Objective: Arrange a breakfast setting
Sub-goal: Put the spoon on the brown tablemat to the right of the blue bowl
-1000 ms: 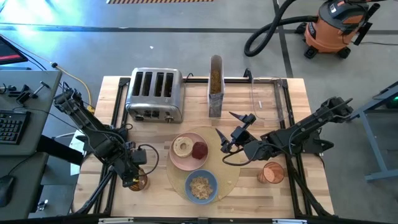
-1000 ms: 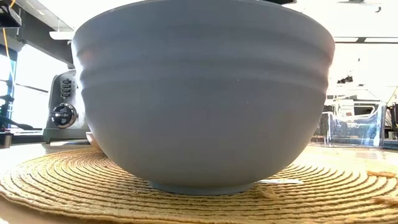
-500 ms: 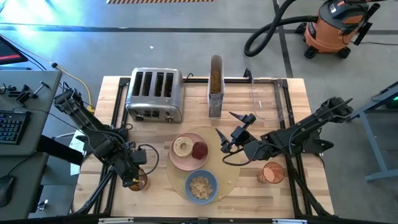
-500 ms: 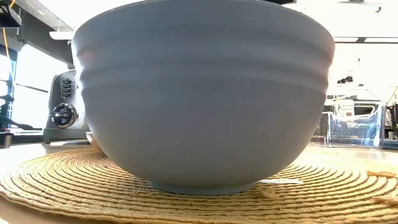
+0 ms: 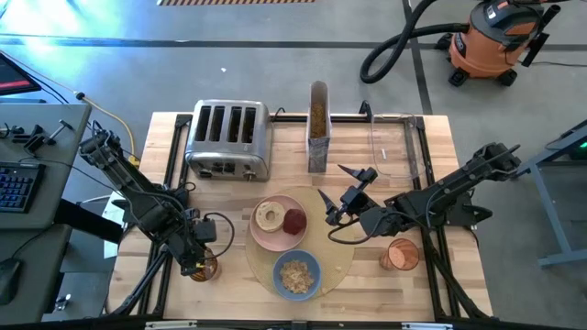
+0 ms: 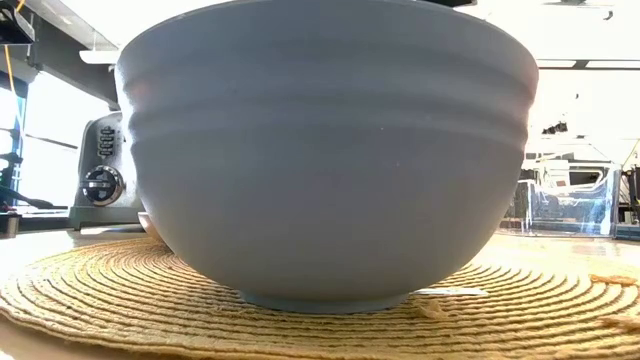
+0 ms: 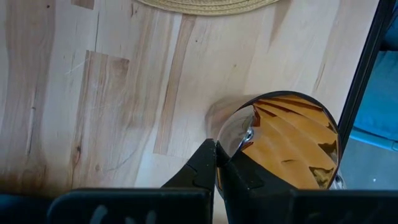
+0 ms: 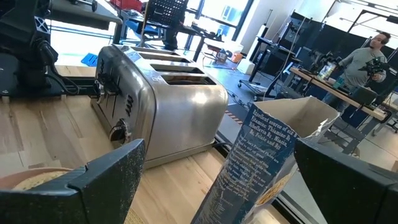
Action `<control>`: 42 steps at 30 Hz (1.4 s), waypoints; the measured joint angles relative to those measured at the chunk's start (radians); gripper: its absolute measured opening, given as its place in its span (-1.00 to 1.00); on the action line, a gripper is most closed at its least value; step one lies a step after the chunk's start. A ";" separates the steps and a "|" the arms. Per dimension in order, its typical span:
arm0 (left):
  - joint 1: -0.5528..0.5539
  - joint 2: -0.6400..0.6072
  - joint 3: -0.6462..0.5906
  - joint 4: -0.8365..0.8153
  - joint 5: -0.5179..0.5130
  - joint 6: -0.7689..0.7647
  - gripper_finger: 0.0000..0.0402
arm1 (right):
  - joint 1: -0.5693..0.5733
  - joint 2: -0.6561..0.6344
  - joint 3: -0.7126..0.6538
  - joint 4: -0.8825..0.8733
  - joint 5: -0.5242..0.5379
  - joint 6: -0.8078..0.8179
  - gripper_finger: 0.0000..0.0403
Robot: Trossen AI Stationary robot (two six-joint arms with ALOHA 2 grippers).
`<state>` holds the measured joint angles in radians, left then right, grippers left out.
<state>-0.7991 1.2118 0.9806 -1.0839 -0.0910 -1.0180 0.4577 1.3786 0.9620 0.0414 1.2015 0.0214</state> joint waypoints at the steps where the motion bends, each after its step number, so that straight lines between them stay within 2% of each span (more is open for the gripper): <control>1: 0.000 0.000 0.000 0.000 0.000 0.000 -0.99 | 0.000 0.000 0.000 0.000 0.000 0.000 0.97; 9: 0.000 -0.036 0.006 -0.001 0.000 0.000 -0.99 | 0.000 0.000 0.000 0.000 0.000 0.000 0.97; 18: 0.000 -0.074 0.084 -0.038 -0.009 0.026 -0.99 | 0.000 0.000 0.000 0.000 0.000 -0.002 0.97; 30: 0.030 -0.079 0.228 -0.296 -0.095 0.035 -0.99 | 0.000 0.000 0.000 0.000 -0.005 0.011 0.97; 34: 0.060 -0.083 0.274 -0.304 -0.125 0.075 -0.99 | 0.000 0.000 0.000 0.000 -0.071 0.058 0.97; 42: 0.142 -0.083 0.352 -0.299 -0.206 0.160 -0.99 | 0.000 0.000 0.000 0.001 -0.294 0.207 0.97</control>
<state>-0.6567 1.1288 1.3325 -1.3829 -0.2974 -0.8577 0.4580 1.3785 0.9623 0.0427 0.9077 0.2280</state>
